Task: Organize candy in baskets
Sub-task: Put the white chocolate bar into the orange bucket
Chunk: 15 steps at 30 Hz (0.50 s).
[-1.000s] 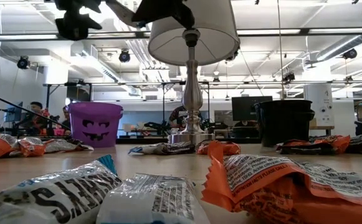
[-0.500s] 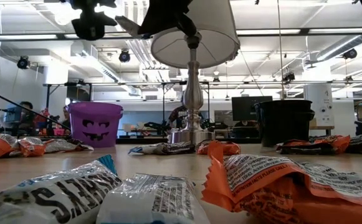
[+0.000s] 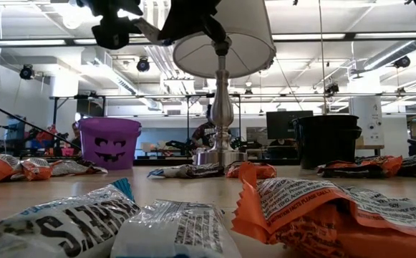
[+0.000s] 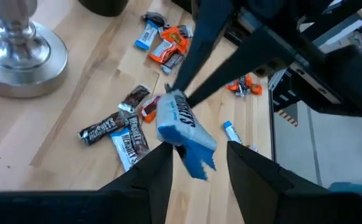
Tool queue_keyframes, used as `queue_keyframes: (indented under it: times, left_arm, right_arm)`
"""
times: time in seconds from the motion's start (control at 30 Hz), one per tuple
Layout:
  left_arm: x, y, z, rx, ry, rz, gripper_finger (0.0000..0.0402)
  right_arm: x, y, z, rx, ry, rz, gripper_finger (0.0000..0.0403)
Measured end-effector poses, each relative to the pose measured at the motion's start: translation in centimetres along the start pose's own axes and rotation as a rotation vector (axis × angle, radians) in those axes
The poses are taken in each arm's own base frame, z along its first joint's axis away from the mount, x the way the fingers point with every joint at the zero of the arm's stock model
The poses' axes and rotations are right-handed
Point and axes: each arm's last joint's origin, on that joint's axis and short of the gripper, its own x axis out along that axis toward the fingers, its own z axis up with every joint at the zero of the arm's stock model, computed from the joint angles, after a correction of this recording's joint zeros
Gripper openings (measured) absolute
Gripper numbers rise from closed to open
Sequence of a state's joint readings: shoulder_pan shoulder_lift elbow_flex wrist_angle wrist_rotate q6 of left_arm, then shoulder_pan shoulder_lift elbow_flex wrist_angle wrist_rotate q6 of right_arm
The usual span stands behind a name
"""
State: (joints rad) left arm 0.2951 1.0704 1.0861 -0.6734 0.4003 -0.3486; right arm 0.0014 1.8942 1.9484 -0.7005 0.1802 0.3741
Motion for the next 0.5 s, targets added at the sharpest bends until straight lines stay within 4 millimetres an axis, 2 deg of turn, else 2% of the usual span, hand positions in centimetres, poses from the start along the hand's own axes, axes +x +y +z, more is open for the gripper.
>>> queue_keyframes:
  times: [0.17,0.43,0.5]
  left_arm:
    - [-0.27,-0.21,0.26,0.039,-0.014,-0.002,0.0097]
    - [-0.26,-0.14,0.23,0.057,-0.015,0.016,0.0011]
    - [-0.26,-0.14,0.23,0.062,-0.014,0.016,0.0006]
  right_arm:
    - [-0.05,0.36,-0.12,-0.005,0.001,0.011,0.0012]
    - [-0.09,0.60,-0.20,0.004,0.001,0.017,0.0012]
    - [-0.11,0.67,-0.22,0.005,0.001,0.018,0.0012]
